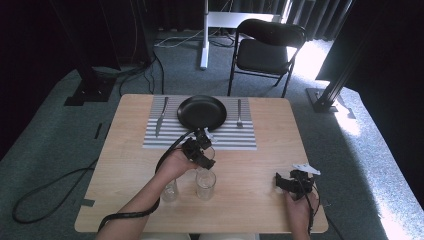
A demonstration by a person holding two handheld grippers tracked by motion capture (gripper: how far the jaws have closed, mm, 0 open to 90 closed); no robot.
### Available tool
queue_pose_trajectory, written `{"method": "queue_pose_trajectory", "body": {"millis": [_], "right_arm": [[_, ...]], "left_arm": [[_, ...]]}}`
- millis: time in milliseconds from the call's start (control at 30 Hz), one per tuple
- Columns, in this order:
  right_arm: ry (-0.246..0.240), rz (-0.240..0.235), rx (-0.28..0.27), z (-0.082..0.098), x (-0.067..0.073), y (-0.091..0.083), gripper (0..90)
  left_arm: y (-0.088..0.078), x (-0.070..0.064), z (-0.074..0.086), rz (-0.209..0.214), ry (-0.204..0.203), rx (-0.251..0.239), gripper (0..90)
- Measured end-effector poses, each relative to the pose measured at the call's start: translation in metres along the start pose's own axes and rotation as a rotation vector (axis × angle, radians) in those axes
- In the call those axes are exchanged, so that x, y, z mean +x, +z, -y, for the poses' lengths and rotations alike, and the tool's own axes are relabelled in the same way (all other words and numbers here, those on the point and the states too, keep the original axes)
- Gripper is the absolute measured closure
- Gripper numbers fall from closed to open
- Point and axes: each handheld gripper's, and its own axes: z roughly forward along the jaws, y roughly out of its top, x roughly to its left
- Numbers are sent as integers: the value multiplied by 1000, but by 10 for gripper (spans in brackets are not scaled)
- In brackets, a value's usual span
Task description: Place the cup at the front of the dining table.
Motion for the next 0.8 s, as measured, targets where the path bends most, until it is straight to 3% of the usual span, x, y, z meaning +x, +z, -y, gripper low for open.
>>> {"method": "queue_pose_trajectory", "body": {"millis": [467, 533, 800], "right_arm": [[0, 0, 0, 0, 0, 0, 123], [0, 0, 0, 0, 0, 0, 123], [1, 1, 0, 0, 0, 0, 123]], "left_arm": [[-7, 17, 20, -12, -44, 11, 285], [-11, 20, 25, -33, -52, 9, 285], [-25, 36, 37, -53, -80, 17, 285]]}}
